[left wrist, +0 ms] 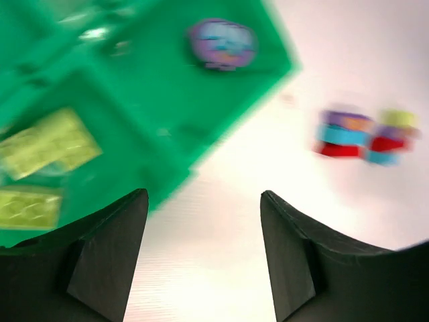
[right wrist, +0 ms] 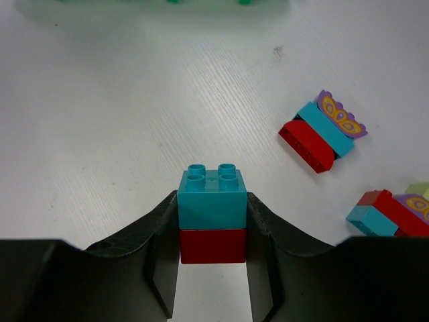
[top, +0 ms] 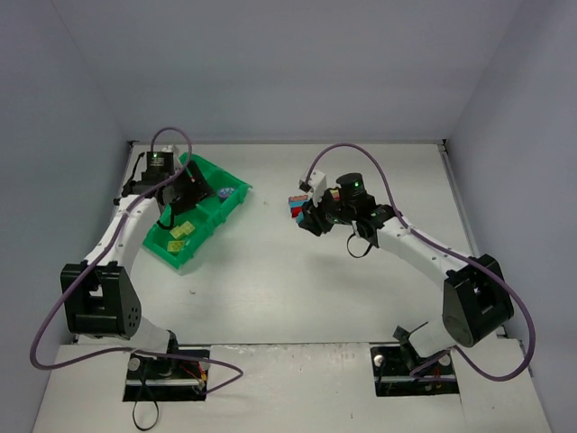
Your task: Sort the legos into containers by color
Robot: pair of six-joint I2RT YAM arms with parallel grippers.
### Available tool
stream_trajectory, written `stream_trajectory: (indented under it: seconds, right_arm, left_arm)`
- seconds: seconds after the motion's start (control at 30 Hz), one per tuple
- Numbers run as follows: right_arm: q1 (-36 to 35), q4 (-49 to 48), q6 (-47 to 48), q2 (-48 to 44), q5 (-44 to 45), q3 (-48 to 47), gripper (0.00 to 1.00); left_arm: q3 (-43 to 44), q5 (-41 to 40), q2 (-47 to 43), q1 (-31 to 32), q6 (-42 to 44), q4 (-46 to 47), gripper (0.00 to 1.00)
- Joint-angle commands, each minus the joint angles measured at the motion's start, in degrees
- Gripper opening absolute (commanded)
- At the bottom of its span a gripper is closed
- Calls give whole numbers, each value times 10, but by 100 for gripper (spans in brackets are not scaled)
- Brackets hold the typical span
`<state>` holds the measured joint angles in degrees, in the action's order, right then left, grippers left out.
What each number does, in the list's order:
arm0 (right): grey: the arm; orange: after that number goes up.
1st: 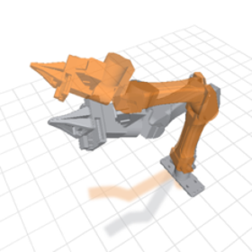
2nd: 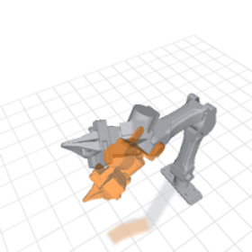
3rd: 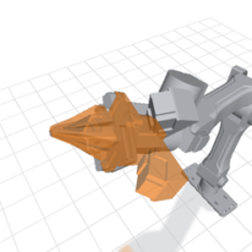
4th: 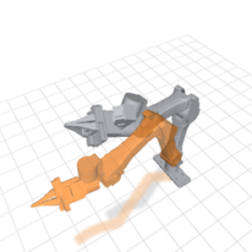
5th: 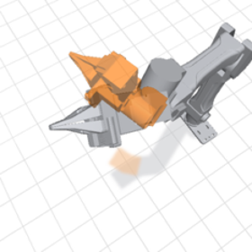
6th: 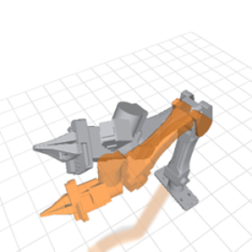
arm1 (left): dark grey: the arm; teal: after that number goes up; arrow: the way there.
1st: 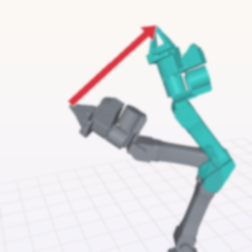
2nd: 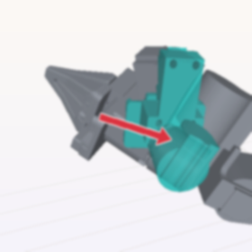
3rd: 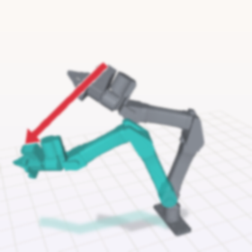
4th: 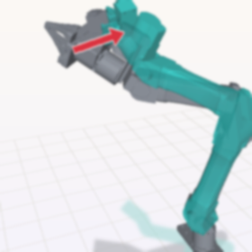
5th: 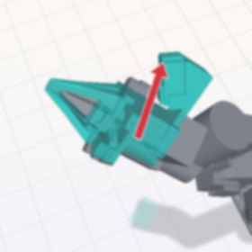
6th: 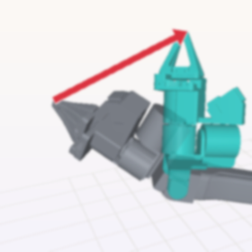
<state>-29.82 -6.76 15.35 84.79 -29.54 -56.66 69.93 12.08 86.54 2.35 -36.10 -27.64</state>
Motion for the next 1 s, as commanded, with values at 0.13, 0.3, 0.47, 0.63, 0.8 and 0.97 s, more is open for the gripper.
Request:
stream_trajectory:
  seconds: [0.13, 0.3, 0.47, 0.63, 0.8, 0.97]
  right_arm:
    - [-17, -58, 81, -35, -68, -45, 18]
    - [-30, -58, 93, -33, -81, -57, 19]
    - [-38, -57, 92, -39, -85, -64, 22]
    - [-40, -57, 89, -48, -92, -62, 24]
    - [-45, -58, 86, -56, -93, -57, 24]
    - [-49, -59, 84, -62, -90, -48, 25]
  left_arm:
    - [77, 246, -30, 102, 3, 59, 62]
    - [92, 290, -18, 179, -26, 100, 62]
    - [97, 303, -1, 230, -28, 122, 62]
    - [99, 309, 13, 246, -14, 109, 62]
    - [98, 298, 31, 252, -1, 91, 62]
    - [97, 300, 35, 252, -3, 97, 58]
